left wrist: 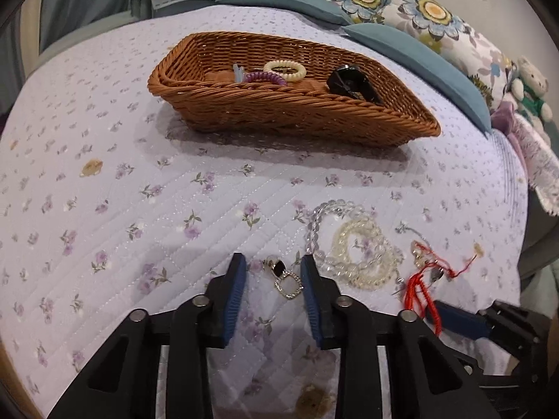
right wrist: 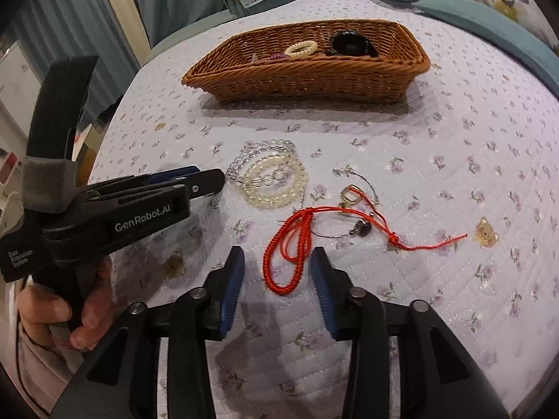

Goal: Organize jewelry
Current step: 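Move the left tool to the square charm while the right tool approaches the red string, then grasp the small silver charm with the left tool while the right tool grasps the red string bracelet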

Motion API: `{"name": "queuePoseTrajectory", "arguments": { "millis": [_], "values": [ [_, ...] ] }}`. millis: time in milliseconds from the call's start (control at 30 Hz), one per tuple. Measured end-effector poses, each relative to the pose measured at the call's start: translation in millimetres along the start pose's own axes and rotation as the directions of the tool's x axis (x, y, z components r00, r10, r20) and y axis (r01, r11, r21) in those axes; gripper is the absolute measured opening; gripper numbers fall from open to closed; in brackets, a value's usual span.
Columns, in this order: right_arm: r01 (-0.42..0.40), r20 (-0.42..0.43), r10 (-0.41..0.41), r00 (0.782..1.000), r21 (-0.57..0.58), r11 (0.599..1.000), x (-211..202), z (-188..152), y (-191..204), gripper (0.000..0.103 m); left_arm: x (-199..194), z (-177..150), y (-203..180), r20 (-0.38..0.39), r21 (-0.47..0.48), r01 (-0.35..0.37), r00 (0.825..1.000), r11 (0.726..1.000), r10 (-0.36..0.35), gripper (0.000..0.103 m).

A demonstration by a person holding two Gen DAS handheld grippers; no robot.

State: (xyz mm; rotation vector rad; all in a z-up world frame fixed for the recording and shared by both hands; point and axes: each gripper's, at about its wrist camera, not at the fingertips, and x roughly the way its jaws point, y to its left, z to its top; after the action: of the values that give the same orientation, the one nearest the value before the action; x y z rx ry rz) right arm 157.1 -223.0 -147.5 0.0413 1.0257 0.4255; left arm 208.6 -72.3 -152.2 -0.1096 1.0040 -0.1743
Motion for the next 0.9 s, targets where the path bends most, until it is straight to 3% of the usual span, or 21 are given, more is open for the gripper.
{"name": "queuePoseTrajectory", "arguments": {
  "millis": [133,333,600,667,800,900],
  "values": [
    [0.032,0.006,-0.032,0.999,-0.025,0.999,0,-3,4,0.044,-8,-7,13,0.0,0.016,0.0,1.0,1.0,0.0,0.014],
    [0.059,-0.009,-0.059,0.998,-0.008,0.998,6,2,4,0.045,-16,-11,29,0.011,-0.007,0.06,0.998,0.998,-0.06,0.014],
    [0.138,0.01,-0.138,0.99,-0.03,0.99,12,0,14,0.045,-9,-8,17,0.006,0.031,0.043,0.999,0.999,-0.043,0.014],
    [0.143,0.016,-0.142,0.99,-0.027,0.989,11,0,13,0.038,-8,-7,19,0.006,0.021,0.052,0.999,0.998,-0.052,0.014],
    [0.113,0.022,-0.113,0.993,0.001,0.994,9,-1,6,0.037,-9,-6,21,0.006,0.007,0.073,0.997,0.997,-0.073,0.015],
    [0.111,0.022,-0.111,0.994,0.003,0.994,9,-1,5,0.038,-9,-5,23,0.006,-0.002,0.087,0.996,0.996,-0.087,0.023]
  ]
}}
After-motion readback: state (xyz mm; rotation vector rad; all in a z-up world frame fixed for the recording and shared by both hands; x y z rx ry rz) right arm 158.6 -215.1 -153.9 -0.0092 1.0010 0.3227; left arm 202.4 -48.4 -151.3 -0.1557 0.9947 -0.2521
